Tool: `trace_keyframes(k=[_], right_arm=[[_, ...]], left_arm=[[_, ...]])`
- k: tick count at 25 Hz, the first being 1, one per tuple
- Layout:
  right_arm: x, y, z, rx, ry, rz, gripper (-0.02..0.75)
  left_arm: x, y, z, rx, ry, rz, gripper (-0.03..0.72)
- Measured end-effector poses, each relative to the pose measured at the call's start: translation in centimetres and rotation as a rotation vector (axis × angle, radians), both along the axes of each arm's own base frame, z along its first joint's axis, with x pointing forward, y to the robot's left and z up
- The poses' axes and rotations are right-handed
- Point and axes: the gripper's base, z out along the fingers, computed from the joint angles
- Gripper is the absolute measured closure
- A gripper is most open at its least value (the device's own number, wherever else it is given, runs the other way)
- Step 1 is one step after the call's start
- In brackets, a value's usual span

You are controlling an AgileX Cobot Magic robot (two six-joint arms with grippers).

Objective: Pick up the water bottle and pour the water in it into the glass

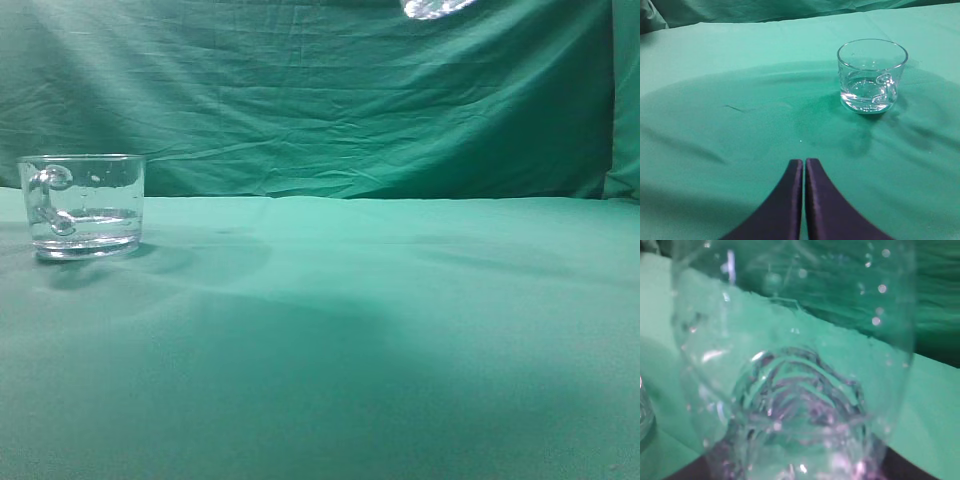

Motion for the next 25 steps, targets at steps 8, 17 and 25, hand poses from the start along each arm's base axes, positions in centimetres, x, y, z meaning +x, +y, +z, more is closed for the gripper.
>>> trace_keyframes(k=[8,17,25], right_arm=[[-2.0,-6.7,-4.9,0.19,-0.098,-0.08,0.422],[-1.0,-7.8,-10.9,0.146,-0.065,-0.039,0.422],[0.1,-6.8,-15.6,0.1,-0.135,0.078,0.445]], left_arm=[[0.0,0.0,0.0,0.0,0.0,0.0,0.688],[0.0,0.0,0.0,0.0,0.0,0.0,0.688],[0.0,0.0,0.0,0.0,0.0,0.0,0.688]])
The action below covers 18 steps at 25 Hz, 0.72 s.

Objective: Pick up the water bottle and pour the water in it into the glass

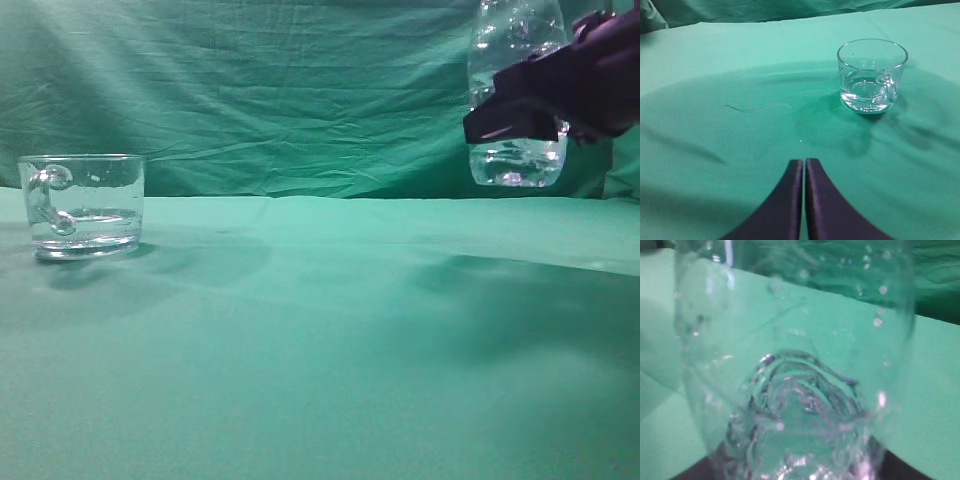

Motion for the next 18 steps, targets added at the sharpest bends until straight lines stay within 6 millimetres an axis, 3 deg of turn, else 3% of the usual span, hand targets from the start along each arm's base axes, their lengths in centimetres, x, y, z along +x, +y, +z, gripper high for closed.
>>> trace_keyframes(k=[7,14,15,18], right_arm=[[0.1,0.3,-3.9,0.03,0.038,0.024,0.445],[0.0,0.3,-4.6,0.028,0.054,0.029,0.445],[0.0,0.3,-4.5,0.029,0.053,0.029,0.365],[0.1,0.4,-4.4,0.042,0.038,0.031,0.227]], left_arm=[[0.0,0.0,0.0,0.0,0.0,0.0,0.688],[0.0,0.0,0.0,0.0,0.0,0.0,0.688],[0.0,0.0,0.0,0.0,0.0,0.0,0.688],[0.0,0.0,0.0,0.0,0.0,0.0,0.688]])
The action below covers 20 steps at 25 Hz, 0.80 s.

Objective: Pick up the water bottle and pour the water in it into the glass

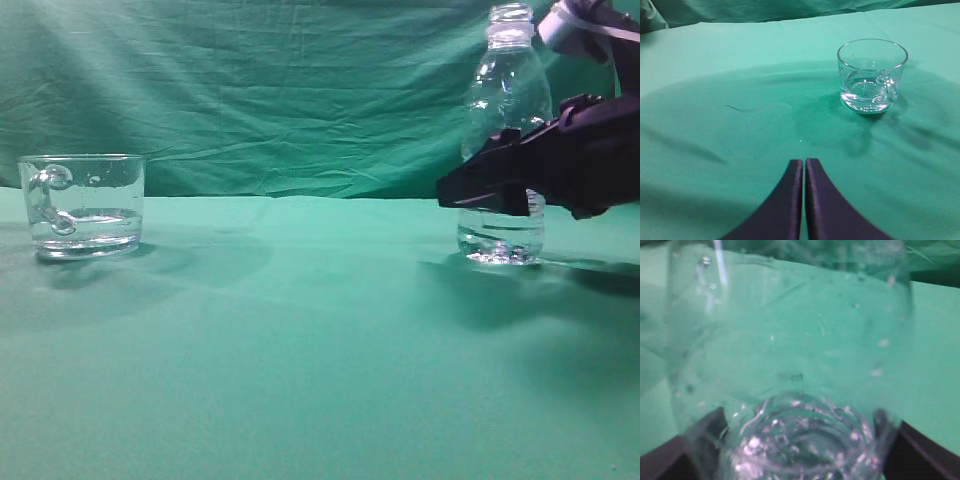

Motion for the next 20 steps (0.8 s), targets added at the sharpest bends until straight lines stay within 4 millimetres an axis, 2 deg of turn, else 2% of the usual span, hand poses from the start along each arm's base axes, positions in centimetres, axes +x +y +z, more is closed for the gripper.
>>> trace_keyframes(k=[3,7,8,13,19,20], right_arm=[[0.1,0.0,0.1,0.017,-0.004,-0.001,0.114],[0.2,0.1,1.1,0.065,-0.005,-0.013,0.122],[0.2,0.1,1.7,0.078,-0.018,-0.015,0.096],[0.0,-0.1,6.6,0.085,-0.119,-0.026,0.096],[-1.5,-0.5,12.7,0.146,-0.211,-0.045,0.096],[-1.9,-0.6,13.5,0.147,-0.22,-0.043,0.166]], left_arm=[[0.0,0.0,0.0,0.0,0.0,0.0,0.688],[0.0,0.0,0.0,0.0,0.0,0.0,0.688],[0.0,0.0,0.0,0.0,0.0,0.0,0.688],[0.0,0.0,0.0,0.0,0.0,0.0,0.688],[0.0,0.0,0.0,0.0,0.0,0.0,0.688],[0.0,0.0,0.0,0.0,0.0,0.0,0.688]])
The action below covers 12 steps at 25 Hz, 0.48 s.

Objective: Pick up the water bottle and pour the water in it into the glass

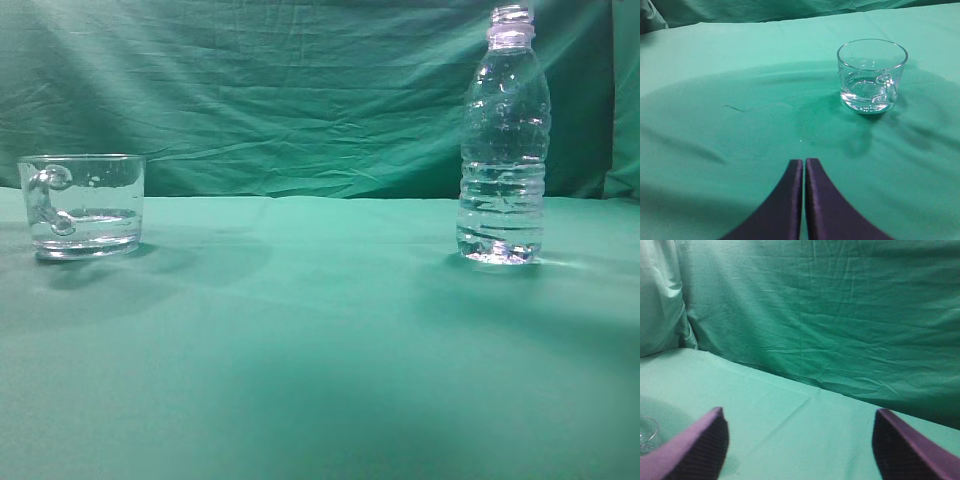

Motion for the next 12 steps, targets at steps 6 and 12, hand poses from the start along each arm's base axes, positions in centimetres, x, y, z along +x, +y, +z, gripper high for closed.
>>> trace_keyframes(k=[6,12], right_arm=[[-3.2,-0.5,4.0,-0.038,0.046,0.021,0.563],[-7.1,-1.3,7.5,-0.006,0.089,0.008,0.738]], left_arm=[[0.0,0.0,0.0,0.0,0.0,0.0,0.688],[0.0,0.0,0.0,0.0,0.0,0.0,0.688]])
